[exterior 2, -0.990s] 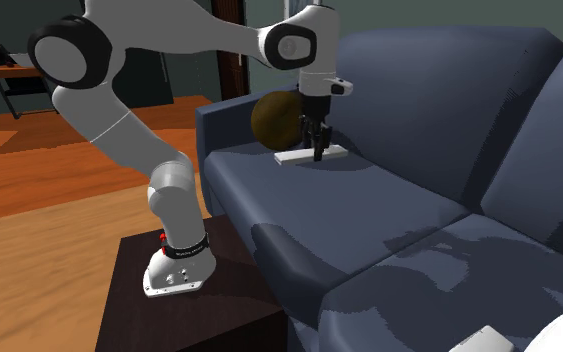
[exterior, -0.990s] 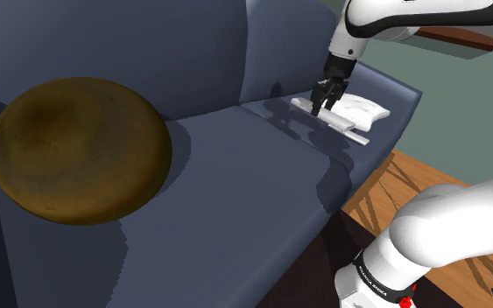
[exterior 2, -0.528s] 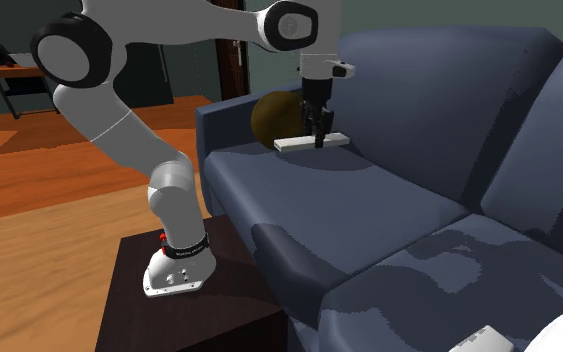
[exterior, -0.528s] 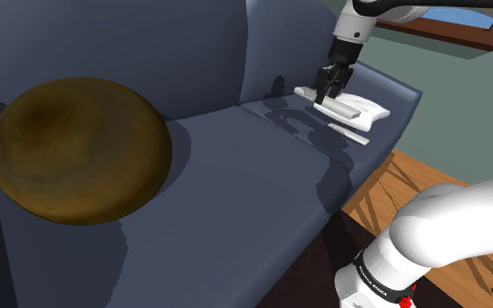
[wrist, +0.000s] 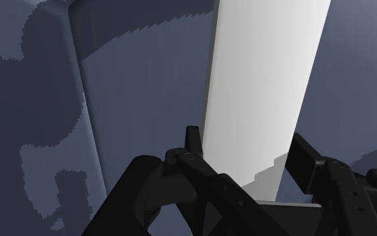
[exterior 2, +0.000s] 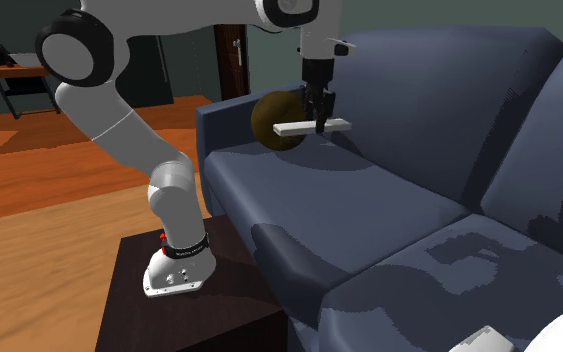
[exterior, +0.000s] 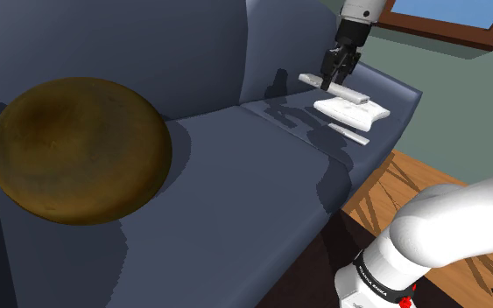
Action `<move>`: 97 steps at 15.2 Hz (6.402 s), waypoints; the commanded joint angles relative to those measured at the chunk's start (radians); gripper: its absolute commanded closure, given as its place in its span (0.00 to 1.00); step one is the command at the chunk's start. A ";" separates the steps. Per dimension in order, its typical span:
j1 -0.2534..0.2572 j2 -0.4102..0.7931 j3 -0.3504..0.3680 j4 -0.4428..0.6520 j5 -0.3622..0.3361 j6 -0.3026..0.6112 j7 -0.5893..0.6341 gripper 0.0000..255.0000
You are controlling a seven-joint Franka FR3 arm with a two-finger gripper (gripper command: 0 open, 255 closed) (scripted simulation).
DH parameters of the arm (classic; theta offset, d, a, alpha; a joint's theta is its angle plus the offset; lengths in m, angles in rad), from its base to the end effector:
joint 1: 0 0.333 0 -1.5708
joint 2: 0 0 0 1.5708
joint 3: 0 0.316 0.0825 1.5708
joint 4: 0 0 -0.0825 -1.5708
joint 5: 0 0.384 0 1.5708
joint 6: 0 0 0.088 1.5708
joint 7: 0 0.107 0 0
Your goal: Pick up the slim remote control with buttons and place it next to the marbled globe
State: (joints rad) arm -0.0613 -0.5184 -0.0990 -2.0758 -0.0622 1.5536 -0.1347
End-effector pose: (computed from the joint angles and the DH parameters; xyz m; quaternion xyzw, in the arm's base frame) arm 0.3789 -0.0777 0.6274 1.0000 -0.0067 -0.0039 0.0061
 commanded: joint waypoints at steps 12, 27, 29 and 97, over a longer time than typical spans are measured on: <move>0.003 0.062 0.001 0.229 0.005 -0.168 -0.008 1.00; 0.092 -0.065 0.287 0.145 0.157 -0.207 0.357 1.00; 0.103 -0.064 0.328 0.152 0.180 -0.209 0.407 1.00; 0.193 0.125 0.884 -0.266 0.366 0.468 0.885 1.00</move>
State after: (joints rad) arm 0.1328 -0.3986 0.7802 -2.3297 0.3038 2.0050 0.7501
